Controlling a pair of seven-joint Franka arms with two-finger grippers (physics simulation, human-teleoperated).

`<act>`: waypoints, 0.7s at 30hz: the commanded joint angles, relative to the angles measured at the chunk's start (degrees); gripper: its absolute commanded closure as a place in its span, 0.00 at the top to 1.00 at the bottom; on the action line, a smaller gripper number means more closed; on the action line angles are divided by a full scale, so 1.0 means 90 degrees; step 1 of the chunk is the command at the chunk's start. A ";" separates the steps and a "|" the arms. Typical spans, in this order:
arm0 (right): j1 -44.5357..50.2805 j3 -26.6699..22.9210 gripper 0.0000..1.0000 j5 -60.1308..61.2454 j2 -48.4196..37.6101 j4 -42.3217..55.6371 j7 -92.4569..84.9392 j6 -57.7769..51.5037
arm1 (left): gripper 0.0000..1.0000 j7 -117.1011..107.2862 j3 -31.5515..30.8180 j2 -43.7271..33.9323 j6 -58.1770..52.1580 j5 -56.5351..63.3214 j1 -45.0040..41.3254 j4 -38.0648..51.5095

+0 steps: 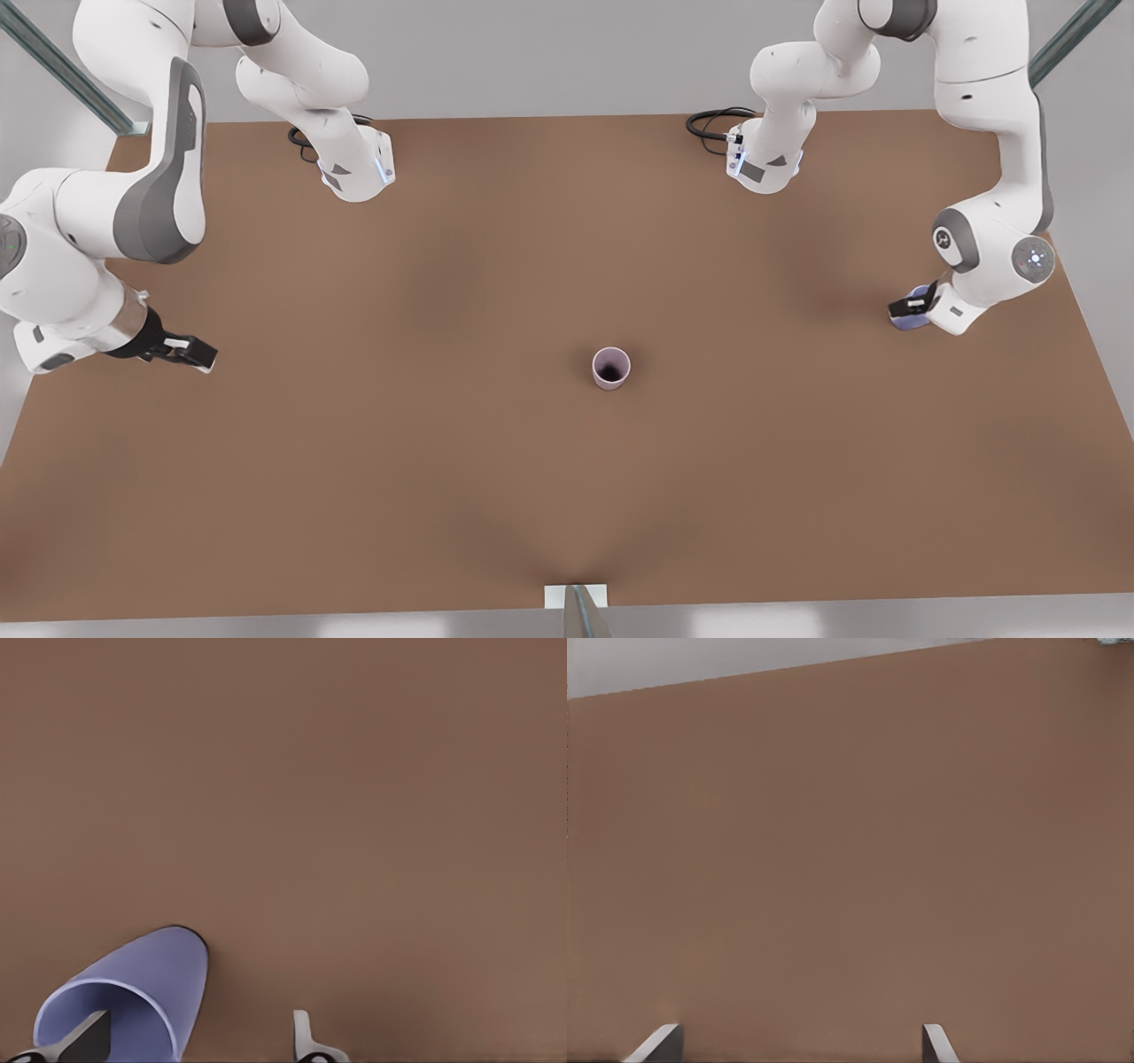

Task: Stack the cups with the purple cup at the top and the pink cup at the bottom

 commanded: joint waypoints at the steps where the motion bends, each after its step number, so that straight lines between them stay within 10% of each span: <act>1: 0.0010 0.0001 1.00 0.0096 -0.0005 0.0036 -0.1918 -0.0055 | 1.00 0.0399 0.0017 0.0030 0.0231 0.0010 0.0005 -0.0065; 9: -0.0068 -0.0018 1.00 0.0135 -0.0005 0.0075 -0.1801 -0.0025 | 1.00 0.0398 0.0174 0.0235 0.0241 0.0010 0.0034 -0.0074; 11: -0.0068 -0.0018 1.00 0.0135 0.0004 0.0085 -0.1791 0.0014 | 0.89 0.0379 0.0174 0.0275 0.0260 0.0001 0.0034 -0.0074; 14: -0.0078 -0.0018 1.00 0.0135 0.0034 0.0173 -0.1791 -0.0006 | 0.46 0.0379 0.0174 0.0353 0.0241 0.0001 0.0054 -0.0065; 21: -0.0068 -0.0018 1.00 0.0135 0.0053 0.0183 -0.1704 0.0024 | 0.45 0.0379 0.0174 0.0548 0.0407 0.0001 0.0054 -0.0055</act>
